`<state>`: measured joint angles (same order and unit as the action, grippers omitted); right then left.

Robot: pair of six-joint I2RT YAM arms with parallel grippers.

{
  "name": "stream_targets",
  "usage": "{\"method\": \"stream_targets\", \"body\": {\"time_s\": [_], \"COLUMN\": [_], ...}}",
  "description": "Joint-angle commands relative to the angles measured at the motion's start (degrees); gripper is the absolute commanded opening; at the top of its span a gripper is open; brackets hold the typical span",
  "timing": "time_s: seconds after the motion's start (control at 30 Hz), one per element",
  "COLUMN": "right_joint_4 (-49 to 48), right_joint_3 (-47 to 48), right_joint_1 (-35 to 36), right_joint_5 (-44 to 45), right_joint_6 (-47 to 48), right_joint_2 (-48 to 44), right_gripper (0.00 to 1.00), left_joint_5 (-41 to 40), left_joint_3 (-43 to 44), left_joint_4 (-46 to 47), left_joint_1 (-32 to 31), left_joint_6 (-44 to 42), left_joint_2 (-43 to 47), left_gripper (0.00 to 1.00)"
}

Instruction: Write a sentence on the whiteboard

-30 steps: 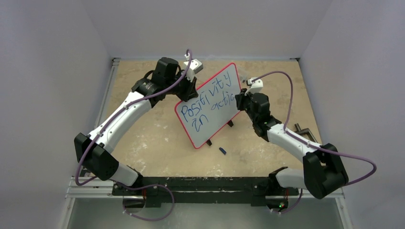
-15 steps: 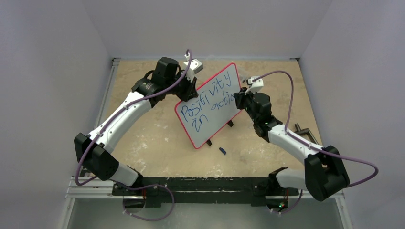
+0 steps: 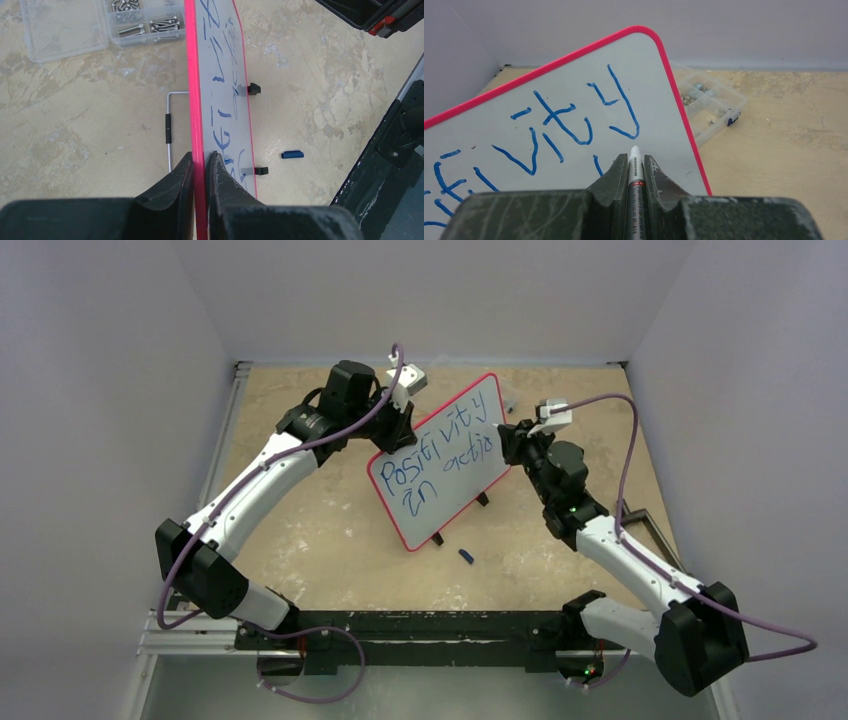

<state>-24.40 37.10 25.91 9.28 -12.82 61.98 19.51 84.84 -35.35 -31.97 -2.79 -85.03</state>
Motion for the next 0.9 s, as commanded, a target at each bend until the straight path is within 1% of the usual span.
{"method": "stream_targets", "body": {"time_s": [0.0,0.4,0.87], "right_joint_4": [-1.3,-2.44,-3.15], "right_joint_3": [-0.41,-0.35,1.77], "right_joint_1": [0.11,0.08,-0.25], "right_joint_5": [3.57,6.0,5.73], "right_joint_6": [-0.67,-1.73,-1.26], "right_joint_2": [-0.32,5.17,8.03], "right_gripper": [0.0,0.0,0.0], "left_joint_5": [-1.23,-1.47,-1.63], "left_joint_3": [-1.25,-1.34,-1.3], "left_joint_4": [-4.89,-4.88,-4.99], "left_joint_1": [-0.81,-0.86,-0.9], "left_joint_6": [-6.54,-6.68,-6.8], "left_joint_2": [-0.1,0.14,-0.21], "left_gripper": [0.0,0.0,0.0]}}
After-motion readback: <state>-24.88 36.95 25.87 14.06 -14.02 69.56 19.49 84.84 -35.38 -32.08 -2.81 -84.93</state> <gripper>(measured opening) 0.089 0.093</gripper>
